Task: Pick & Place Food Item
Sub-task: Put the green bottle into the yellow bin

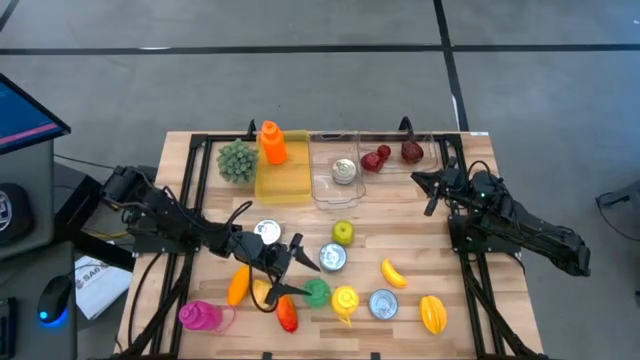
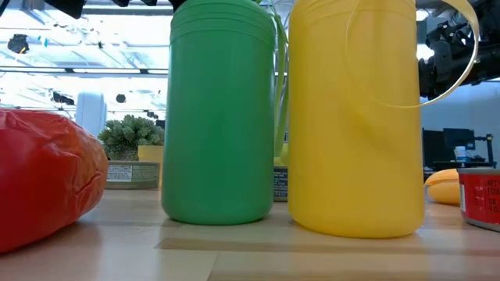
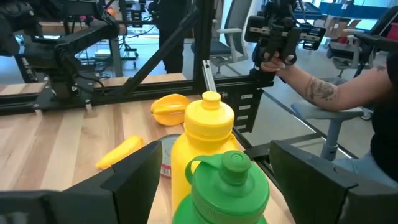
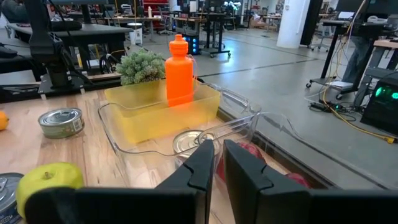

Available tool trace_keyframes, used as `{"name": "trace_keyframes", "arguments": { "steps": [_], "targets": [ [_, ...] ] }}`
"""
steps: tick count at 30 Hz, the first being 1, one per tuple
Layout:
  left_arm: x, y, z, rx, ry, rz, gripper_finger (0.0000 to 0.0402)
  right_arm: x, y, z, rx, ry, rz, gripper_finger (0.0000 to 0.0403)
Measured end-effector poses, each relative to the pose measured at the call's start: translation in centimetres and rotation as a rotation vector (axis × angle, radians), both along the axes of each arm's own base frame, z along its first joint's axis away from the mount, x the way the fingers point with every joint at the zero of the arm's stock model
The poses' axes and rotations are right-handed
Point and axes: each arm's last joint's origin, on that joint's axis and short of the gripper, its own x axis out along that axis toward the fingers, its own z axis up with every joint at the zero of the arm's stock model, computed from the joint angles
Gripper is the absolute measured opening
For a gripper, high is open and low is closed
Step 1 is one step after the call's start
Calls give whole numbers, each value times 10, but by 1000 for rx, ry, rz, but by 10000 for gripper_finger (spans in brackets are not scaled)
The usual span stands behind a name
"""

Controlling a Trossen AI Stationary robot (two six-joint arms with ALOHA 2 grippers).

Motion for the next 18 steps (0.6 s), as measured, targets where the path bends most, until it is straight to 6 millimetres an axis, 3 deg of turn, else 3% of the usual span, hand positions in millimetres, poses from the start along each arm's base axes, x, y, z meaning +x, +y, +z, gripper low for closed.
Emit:
{"name": "trace_keyframes", "arguments": {
  "steps": [14, 18],
  "targets": [
    [-2, -6, 0, 10, -3, 7, 285, 0, 0, 0, 1, 1, 0, 33],
    [2, -7, -12, 27, 29, 19, 285, 0, 0, 0, 1, 1, 0, 33]
  ]
}}
